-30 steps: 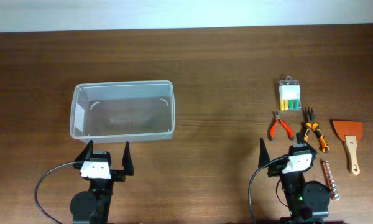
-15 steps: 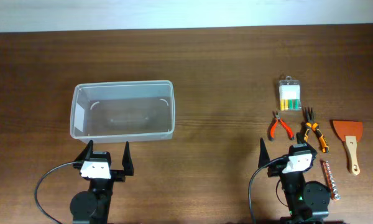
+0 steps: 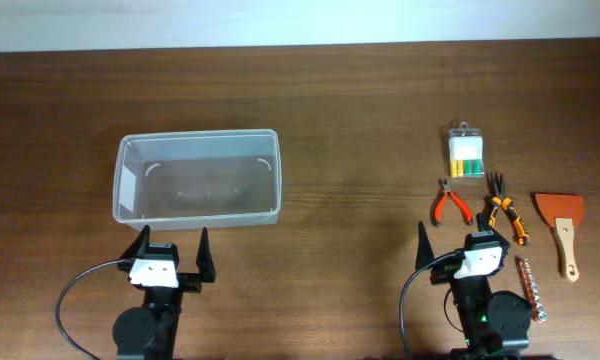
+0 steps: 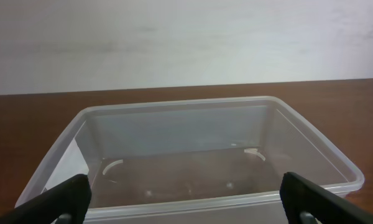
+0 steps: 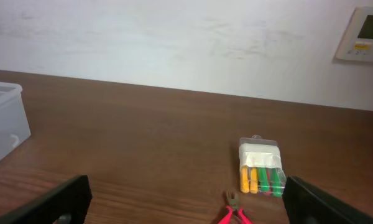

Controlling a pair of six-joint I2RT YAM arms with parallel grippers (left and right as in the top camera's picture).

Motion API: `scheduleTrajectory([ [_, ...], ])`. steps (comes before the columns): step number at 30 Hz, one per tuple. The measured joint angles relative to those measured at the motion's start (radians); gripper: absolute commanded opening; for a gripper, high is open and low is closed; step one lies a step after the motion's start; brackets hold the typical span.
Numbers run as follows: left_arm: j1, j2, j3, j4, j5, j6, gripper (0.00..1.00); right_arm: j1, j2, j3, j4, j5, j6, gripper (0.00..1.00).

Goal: Pack container

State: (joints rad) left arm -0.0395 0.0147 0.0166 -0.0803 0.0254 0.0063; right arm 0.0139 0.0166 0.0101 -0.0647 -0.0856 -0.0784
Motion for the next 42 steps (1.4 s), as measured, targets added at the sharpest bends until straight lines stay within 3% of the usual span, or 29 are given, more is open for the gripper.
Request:
scheduleTrajectory([
  [35, 0.0, 0.0, 0.0, 0.0, -0.045, 0.005, 0.99, 0.0, 0.0, 0.0, 0.003, -0.035, 0.001, 0.99],
  [42, 0.0, 0.0, 0.0, -0.001, -0.045, 0.005, 0.99, 0.0, 0.125, 0.122, -0.226, -0.004, 0.013, 0.99],
])
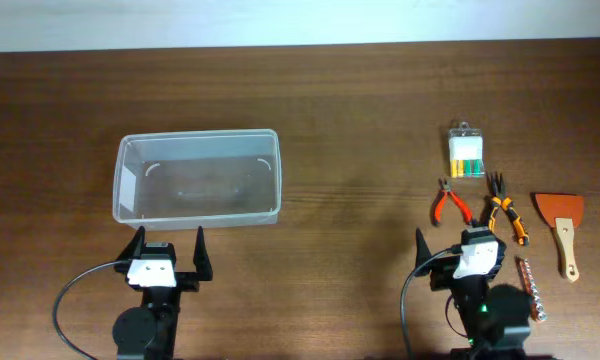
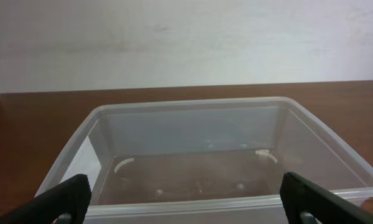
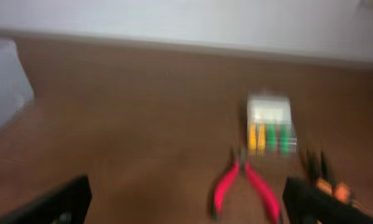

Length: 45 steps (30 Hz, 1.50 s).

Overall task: Pack container
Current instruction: 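Swing the right gripper left toward the clear plastic container's right wall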

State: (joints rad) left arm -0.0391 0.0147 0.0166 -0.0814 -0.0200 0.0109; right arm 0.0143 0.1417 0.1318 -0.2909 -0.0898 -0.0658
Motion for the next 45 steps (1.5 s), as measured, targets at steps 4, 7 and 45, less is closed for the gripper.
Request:
scheduleTrajectory([
  [4, 0.0, 0.0, 0.0, -0.002, 0.0, 0.0, 0.99, 0.0, 0.224, 0.211, -0.211, 0.011, 0.01, 0.99],
  [7, 0.0, 0.0, 0.0, -0.001, 0.0, 0.0, 0.99, 0.0, 0.425, 0.41, -0.338, 0.011, 0.011, 0.99],
  [45, 0.0, 0.001, 0.134, -0.282, 0.001, -0.04, 0.99, 0.452, 1.457, 1.378, -0.761, -0.011, 0.217, 0.99],
])
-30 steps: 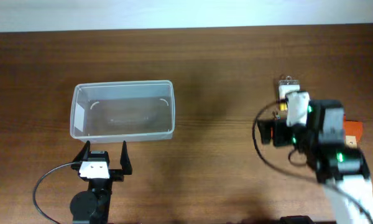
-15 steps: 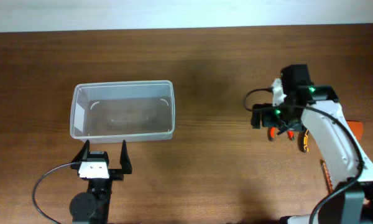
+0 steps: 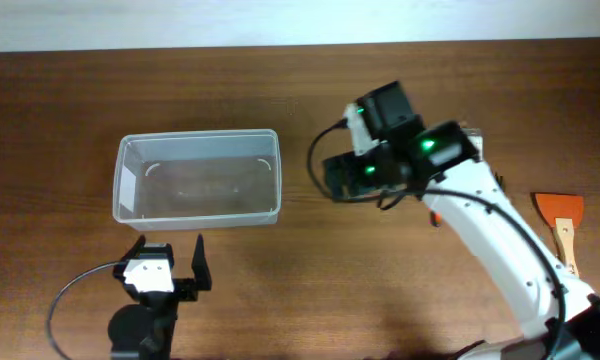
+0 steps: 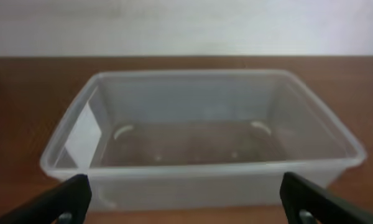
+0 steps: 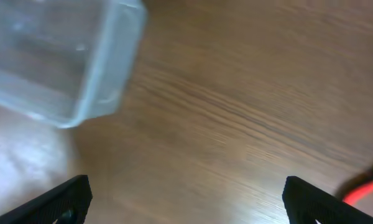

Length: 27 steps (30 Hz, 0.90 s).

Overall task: Pack container
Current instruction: 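Swing the right gripper left toward the clear plastic container's right wall, then grip the container's right wall with the right gripper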

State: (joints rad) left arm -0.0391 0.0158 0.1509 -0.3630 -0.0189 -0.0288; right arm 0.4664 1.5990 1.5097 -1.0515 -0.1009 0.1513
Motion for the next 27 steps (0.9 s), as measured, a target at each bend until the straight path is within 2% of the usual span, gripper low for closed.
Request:
scheduleTrajectory([
  [5, 0.0, 0.045, 0.188, -0.112, 0.0, 0.011, 0.99, 0.056, 0.0, 0.002, 0.069, 0.006, 0.009, 0.99],
  [14, 0.0, 0.263, 0.394, -0.159, -0.013, 0.091, 0.99, 0.058, 0.023, 0.002, 0.088, 0.011, 0.029, 0.99],
  [21, 0.0, 0.52, 0.499, -0.169, -0.116, 0.115, 0.99, 0.077, 0.075, 0.003, 0.086, 0.014, 0.074, 0.98],
  [27, 0.0, 0.636, 0.559, -0.168, -0.233, 0.119, 0.99, 0.158, 0.163, 0.037, 0.069, 0.016, 0.085, 0.98],
])
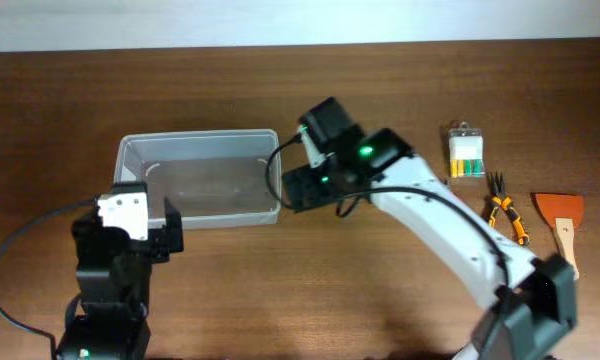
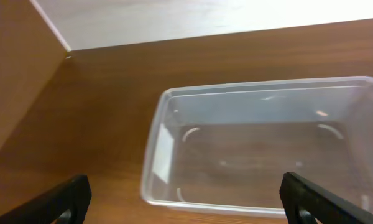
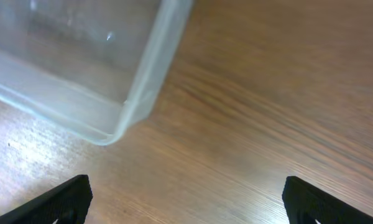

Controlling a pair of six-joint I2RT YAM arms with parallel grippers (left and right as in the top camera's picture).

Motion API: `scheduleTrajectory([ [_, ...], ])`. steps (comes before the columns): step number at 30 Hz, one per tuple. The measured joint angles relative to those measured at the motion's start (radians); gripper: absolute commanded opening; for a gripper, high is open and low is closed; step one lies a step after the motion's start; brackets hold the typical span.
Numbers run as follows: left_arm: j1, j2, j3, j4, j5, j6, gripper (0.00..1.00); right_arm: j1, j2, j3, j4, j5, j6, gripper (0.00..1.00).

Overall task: Pack container
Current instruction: 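Grip the container's right wall with the right gripper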

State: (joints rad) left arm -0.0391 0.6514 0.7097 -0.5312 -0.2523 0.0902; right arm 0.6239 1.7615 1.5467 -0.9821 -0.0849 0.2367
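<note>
The clear plastic container (image 1: 198, 135) stands empty at the table's left; its near left wall (image 2: 154, 163) fills the left wrist view. My left gripper (image 2: 186, 210) hangs open above the table just in front of the container's front-left part, holding nothing. My right gripper (image 3: 185, 205) is open and empty over bare wood beside the container's front-right corner (image 3: 137, 99). To the right lie a battery pack (image 1: 466, 152), black-and-orange pliers (image 1: 505, 215) and a scraper (image 1: 562, 225). The right arm (image 1: 430, 215) hides anything under it.
The brown wooden table (image 1: 380, 300) runs to a white wall at the back. A side panel (image 2: 12, 93) stands left of the table in the left wrist view. The left arm's cable (image 1: 10, 265) loops at the front left.
My right gripper has moved left, from the table's middle to the container's front-right corner. The left arm has risen and moved up to the container's front-left. Both stay open.
Both arms first rested at the front edge, grippers open, the left facing the container and the right facing the tools. Later the right arm was stretched out over the middle of the table. Now it is at the container's corner and the left arm is raised.
</note>
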Motion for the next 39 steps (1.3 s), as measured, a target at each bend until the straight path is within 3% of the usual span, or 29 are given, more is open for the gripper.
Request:
scheduleTrajectory([
  [13, 0.0, 0.011, 0.003, -0.035, -0.089, 0.0, 0.99, 0.058, 0.164, 0.129, 0.055, 0.052, 0.013, 0.98],
  [26, 0.0, 0.011, 0.003, -0.056, -0.094, 0.0, 0.99, 0.059, 0.226, 0.131, 0.148, 0.16, 0.097, 0.99],
  [39, 0.0, 0.011, 0.003, -0.056, -0.097, 0.0, 0.99, 0.058, 0.292, 0.133, 0.137, 0.175, 0.156, 0.99],
])
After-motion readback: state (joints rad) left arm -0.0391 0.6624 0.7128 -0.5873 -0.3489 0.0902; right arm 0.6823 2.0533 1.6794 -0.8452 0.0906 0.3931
